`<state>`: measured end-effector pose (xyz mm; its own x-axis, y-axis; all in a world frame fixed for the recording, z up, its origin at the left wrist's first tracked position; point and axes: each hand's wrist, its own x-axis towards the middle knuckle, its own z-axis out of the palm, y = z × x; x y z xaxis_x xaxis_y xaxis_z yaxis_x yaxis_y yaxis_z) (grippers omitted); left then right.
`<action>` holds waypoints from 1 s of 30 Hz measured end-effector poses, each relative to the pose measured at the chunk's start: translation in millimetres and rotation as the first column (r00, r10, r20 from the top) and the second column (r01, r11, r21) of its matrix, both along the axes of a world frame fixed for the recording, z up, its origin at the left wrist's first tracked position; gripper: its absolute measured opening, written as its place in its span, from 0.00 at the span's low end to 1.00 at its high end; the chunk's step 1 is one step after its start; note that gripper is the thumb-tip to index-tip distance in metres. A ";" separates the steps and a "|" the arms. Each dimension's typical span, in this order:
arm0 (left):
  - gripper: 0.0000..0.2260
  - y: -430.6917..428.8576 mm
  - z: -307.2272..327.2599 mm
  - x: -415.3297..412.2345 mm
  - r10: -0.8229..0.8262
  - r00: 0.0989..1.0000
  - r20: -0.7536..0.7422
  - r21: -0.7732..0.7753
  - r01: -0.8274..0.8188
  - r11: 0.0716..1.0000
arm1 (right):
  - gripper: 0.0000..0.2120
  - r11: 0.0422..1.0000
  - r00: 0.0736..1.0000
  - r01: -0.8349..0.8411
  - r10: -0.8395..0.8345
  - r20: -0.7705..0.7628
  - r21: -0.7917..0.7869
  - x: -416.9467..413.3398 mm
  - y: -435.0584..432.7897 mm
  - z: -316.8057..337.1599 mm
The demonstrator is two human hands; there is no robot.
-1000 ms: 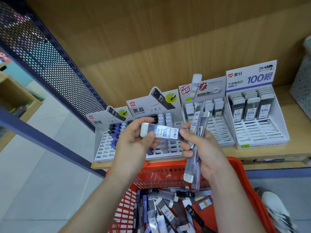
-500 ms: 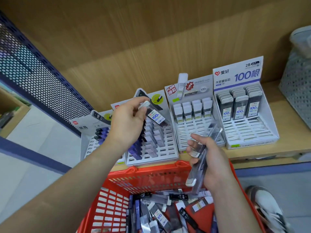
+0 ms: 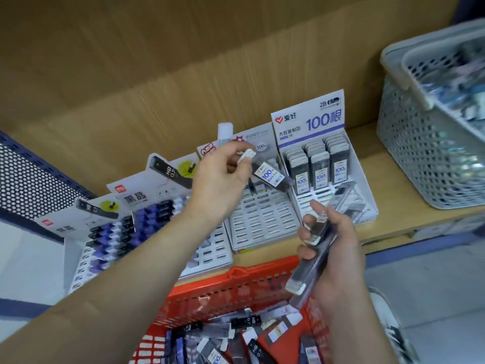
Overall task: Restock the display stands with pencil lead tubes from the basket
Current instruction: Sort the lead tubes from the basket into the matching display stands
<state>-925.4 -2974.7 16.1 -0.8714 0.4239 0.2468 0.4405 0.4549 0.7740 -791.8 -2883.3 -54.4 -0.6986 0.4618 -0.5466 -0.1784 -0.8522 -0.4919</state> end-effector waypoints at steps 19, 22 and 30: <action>0.07 -73.2 17.6 -32.8 0.219 0.964 -0.150 -0.214 -0.248 0.945 | 0.02 0.975 0.983 -0.162 0.145 0.113 0.155 -3.2 -28.6 -14.7; 0.05 -57.4 18.3 -22.6 0.129 0.987 -0.096 -0.088 -0.137 0.987 | 0.03 0.981 0.989 -0.102 0.082 0.126 0.166 -4.1 -21.3 -14.8; 0.07 25.9 -7.0 -3.0 -0.107 0.993 -0.046 -0.042 0.105 0.994 | 0.08 0.980 0.985 0.081 -0.108 0.137 0.184 6.5 14.1 -24.4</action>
<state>-928.4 -2948.8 9.1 -0.8086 0.5232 0.2691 0.5243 0.4334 0.7330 -785.2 -2869.1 -78.8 -0.5662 0.6204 -0.5427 -0.1694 -0.7320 -0.6599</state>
